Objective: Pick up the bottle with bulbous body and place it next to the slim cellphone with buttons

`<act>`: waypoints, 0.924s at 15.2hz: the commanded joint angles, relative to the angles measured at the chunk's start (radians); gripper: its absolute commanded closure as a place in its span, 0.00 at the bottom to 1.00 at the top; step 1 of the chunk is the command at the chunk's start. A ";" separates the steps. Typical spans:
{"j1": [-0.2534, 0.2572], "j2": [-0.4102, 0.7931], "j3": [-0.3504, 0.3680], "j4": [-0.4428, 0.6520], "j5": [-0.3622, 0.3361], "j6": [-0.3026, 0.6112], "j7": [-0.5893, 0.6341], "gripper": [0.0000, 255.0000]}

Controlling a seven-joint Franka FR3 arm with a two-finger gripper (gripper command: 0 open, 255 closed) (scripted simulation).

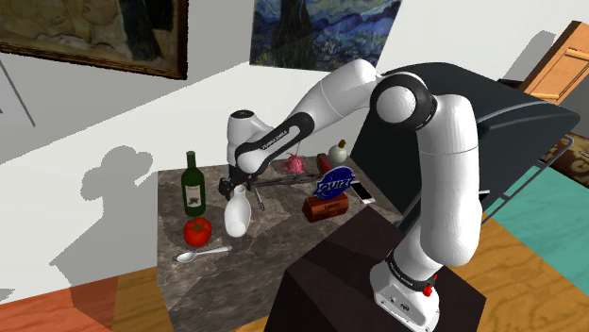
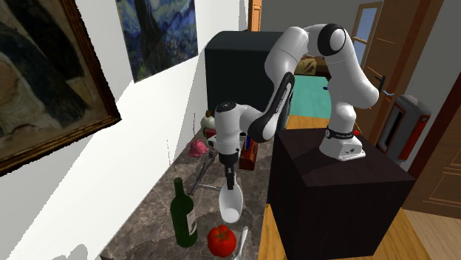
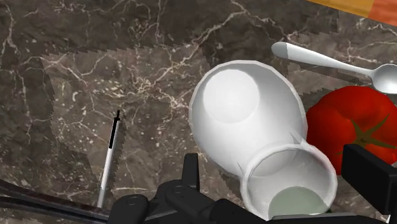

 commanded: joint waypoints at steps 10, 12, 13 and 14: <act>0.000 -0.001 0.000 -0.001 0.000 0.000 0.001 1.00; -0.002 -0.011 0.003 -0.002 0.003 -0.009 -0.002 1.00; -0.004 -0.021 0.005 -0.003 0.006 -0.018 -0.004 1.00; -0.006 -0.031 0.008 -0.004 0.009 -0.027 -0.006 1.00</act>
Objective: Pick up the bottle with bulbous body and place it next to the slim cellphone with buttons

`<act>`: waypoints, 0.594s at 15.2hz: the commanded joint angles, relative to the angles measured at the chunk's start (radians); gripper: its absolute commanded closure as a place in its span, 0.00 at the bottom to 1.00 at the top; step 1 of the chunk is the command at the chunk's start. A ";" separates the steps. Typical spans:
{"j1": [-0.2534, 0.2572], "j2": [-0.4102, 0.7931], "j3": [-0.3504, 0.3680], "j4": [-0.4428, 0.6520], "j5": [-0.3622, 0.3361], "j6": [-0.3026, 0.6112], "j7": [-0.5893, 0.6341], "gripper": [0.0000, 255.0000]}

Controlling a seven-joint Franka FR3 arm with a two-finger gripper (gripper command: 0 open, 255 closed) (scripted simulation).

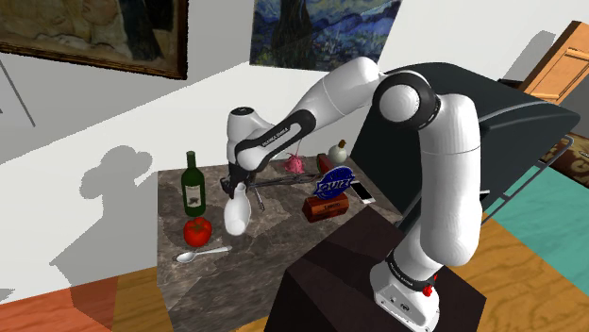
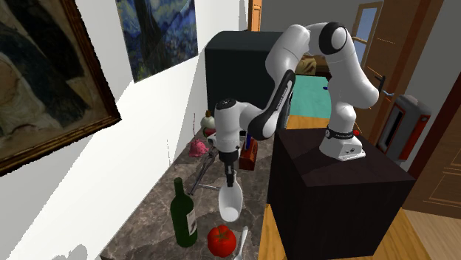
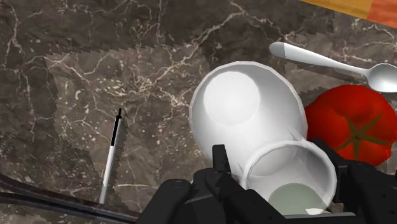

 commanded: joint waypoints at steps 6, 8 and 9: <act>-0.013 -0.072 0.016 -0.006 0.022 -0.065 -0.014 1.00; -0.016 -0.091 0.021 -0.004 0.029 -0.085 -0.018 1.00; -0.017 -0.100 0.023 -0.003 0.032 -0.095 -0.020 1.00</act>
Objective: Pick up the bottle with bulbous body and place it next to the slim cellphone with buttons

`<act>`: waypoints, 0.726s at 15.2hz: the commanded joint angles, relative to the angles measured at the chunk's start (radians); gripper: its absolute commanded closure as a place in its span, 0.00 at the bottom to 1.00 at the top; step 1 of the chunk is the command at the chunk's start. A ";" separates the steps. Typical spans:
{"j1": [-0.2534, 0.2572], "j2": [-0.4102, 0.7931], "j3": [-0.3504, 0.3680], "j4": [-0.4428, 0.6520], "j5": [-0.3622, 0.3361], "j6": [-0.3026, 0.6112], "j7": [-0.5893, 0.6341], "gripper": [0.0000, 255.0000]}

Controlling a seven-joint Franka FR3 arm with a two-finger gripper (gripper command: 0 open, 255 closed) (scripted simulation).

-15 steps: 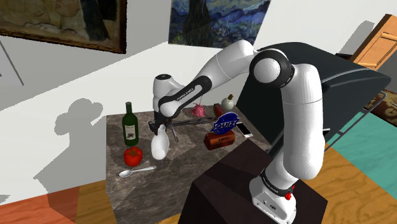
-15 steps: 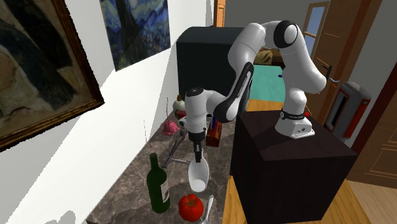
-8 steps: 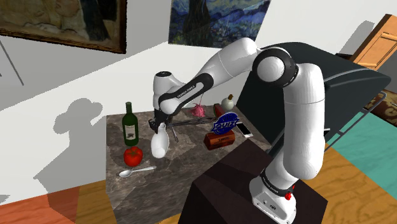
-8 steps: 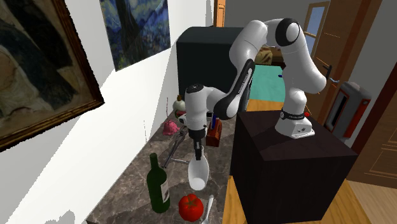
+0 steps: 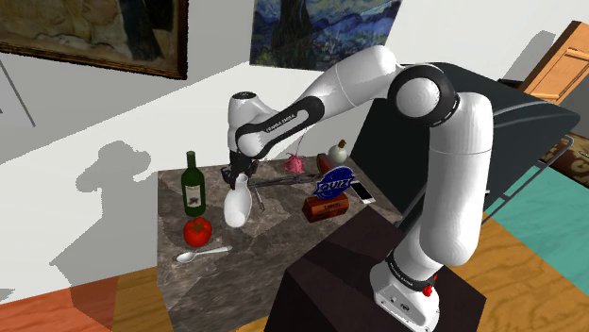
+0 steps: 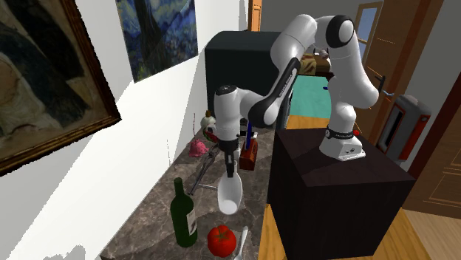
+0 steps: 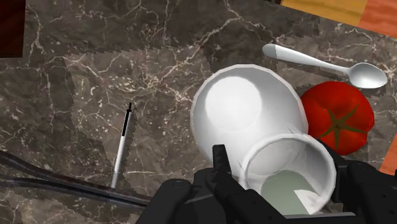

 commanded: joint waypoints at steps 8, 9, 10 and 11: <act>-0.010 -0.074 0.016 0.020 0.027 -0.092 -0.015 1.00; -0.011 -0.082 0.017 0.023 0.030 -0.103 -0.017 1.00; -0.012 -0.090 0.018 0.026 0.033 -0.114 -0.019 1.00; -0.013 -0.098 0.020 0.030 0.035 -0.125 -0.021 1.00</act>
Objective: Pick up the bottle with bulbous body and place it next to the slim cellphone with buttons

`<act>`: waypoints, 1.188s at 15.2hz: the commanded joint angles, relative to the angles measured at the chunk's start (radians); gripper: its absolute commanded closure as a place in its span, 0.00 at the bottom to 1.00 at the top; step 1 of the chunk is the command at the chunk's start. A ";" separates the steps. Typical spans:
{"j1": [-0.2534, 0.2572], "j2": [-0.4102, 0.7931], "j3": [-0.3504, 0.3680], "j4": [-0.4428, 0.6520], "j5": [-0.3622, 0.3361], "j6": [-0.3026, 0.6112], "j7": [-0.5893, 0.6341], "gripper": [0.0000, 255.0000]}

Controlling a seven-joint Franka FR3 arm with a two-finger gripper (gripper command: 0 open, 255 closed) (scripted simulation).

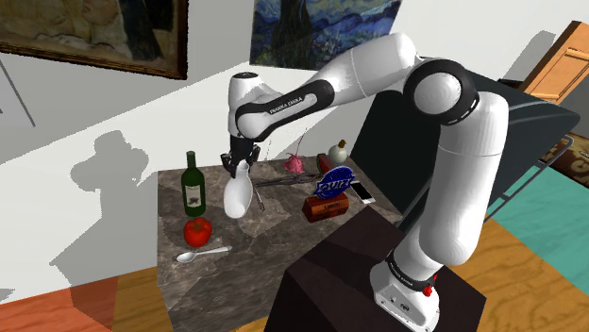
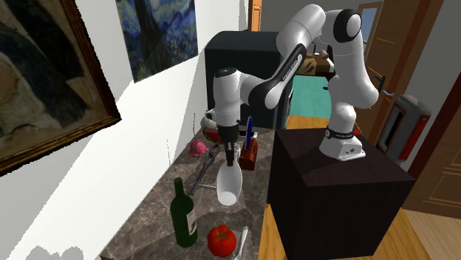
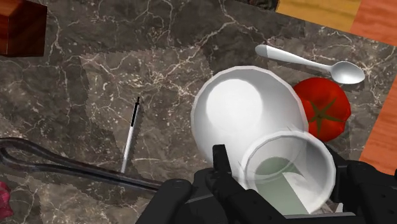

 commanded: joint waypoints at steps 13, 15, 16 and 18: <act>-0.009 -0.093 0.015 0.070 0.035 -0.159 -0.021 1.00; -0.010 -0.104 0.016 0.083 0.039 -0.182 -0.023 1.00; -0.011 -0.109 0.016 0.090 0.041 -0.194 -0.024 1.00; -0.011 -0.118 0.018 0.105 0.044 -0.218 -0.026 1.00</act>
